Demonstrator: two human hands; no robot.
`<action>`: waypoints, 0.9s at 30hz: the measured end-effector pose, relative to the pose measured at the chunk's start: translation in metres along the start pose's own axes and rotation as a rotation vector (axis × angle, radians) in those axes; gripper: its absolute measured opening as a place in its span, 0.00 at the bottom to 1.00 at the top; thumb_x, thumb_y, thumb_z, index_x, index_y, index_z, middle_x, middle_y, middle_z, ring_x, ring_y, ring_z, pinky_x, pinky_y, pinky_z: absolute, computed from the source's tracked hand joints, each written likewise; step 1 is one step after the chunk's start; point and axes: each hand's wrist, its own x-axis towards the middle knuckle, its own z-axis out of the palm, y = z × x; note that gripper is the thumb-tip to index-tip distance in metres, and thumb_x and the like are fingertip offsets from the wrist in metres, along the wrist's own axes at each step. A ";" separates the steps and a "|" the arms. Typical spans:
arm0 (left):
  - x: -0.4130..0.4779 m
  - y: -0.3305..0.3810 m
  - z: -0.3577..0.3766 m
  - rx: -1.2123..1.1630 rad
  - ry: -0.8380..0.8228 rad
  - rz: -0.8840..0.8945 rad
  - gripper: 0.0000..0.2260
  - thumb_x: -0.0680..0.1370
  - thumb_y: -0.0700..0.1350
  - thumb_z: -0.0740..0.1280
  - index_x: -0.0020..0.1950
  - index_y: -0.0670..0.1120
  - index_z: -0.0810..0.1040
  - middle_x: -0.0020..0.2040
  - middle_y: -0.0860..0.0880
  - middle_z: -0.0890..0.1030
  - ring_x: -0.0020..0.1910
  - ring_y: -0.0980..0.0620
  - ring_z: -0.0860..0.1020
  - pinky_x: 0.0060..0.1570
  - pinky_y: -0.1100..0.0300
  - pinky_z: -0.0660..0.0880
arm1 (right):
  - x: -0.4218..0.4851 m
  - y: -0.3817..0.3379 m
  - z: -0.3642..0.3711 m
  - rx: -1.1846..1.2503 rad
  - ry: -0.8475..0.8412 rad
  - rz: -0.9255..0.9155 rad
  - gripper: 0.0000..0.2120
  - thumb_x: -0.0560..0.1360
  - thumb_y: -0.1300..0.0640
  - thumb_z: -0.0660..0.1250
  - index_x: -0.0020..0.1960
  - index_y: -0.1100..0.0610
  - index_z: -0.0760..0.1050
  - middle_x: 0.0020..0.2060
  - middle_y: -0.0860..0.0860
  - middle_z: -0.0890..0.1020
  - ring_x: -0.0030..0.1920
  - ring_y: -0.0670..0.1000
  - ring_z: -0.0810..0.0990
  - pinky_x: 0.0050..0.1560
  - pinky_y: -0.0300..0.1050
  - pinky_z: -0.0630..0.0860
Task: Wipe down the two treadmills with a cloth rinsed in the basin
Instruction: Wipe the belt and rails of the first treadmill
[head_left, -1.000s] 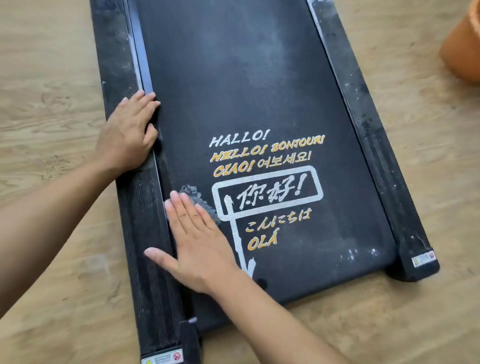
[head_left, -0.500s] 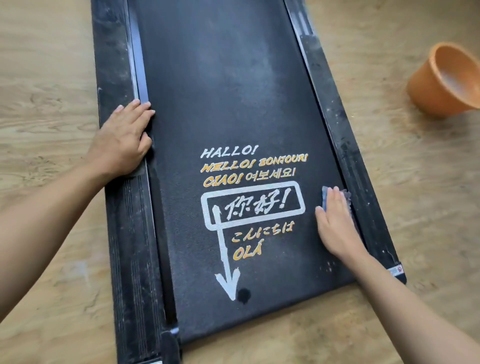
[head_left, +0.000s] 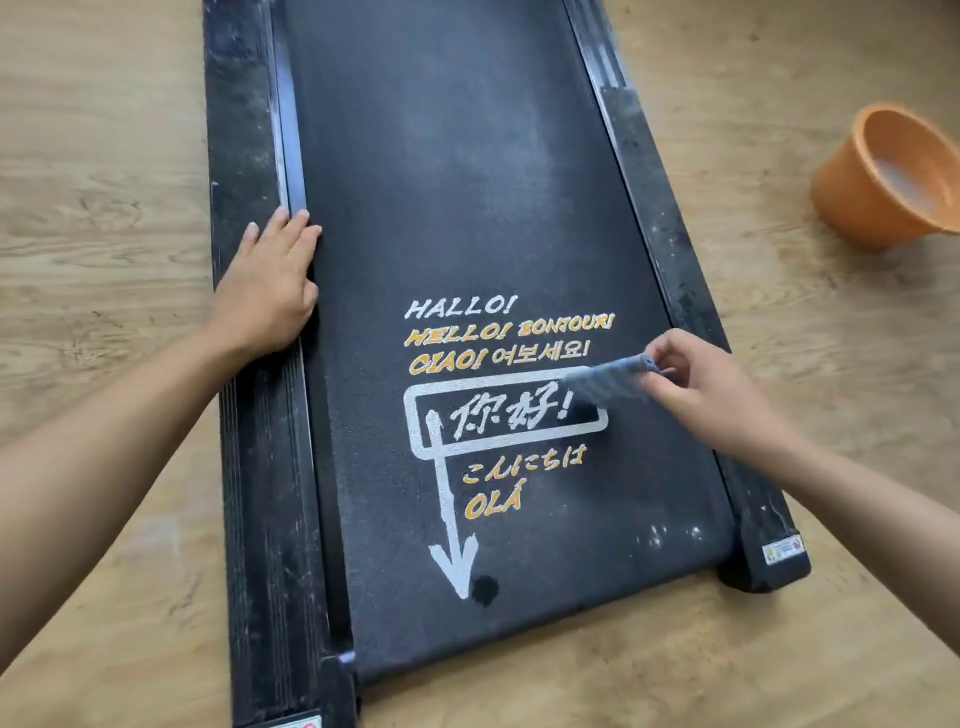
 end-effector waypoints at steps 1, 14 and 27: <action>-0.006 0.011 -0.001 -0.069 0.015 -0.021 0.30 0.76 0.31 0.62 0.80 0.37 0.66 0.82 0.36 0.63 0.84 0.36 0.56 0.82 0.39 0.50 | 0.000 -0.014 0.002 0.125 0.020 0.001 0.05 0.81 0.56 0.70 0.48 0.49 0.75 0.42 0.47 0.86 0.43 0.52 0.83 0.50 0.54 0.77; -0.123 0.146 -0.051 -0.842 0.155 0.148 0.09 0.82 0.37 0.72 0.62 0.43 0.83 0.62 0.47 0.80 0.65 0.47 0.79 0.68 0.52 0.73 | -0.018 -0.128 0.107 1.024 -0.125 0.136 0.12 0.81 0.58 0.71 0.60 0.64 0.79 0.53 0.62 0.86 0.52 0.65 0.84 0.65 0.68 0.75; -0.144 0.117 -0.059 -0.915 -0.028 0.107 0.16 0.75 0.46 0.80 0.60 0.44 0.84 0.58 0.50 0.83 0.59 0.45 0.82 0.57 0.45 0.81 | -0.023 -0.147 0.141 1.205 -0.276 0.217 0.20 0.74 0.50 0.78 0.58 0.63 0.82 0.49 0.62 0.82 0.50 0.62 0.74 0.50 0.49 0.78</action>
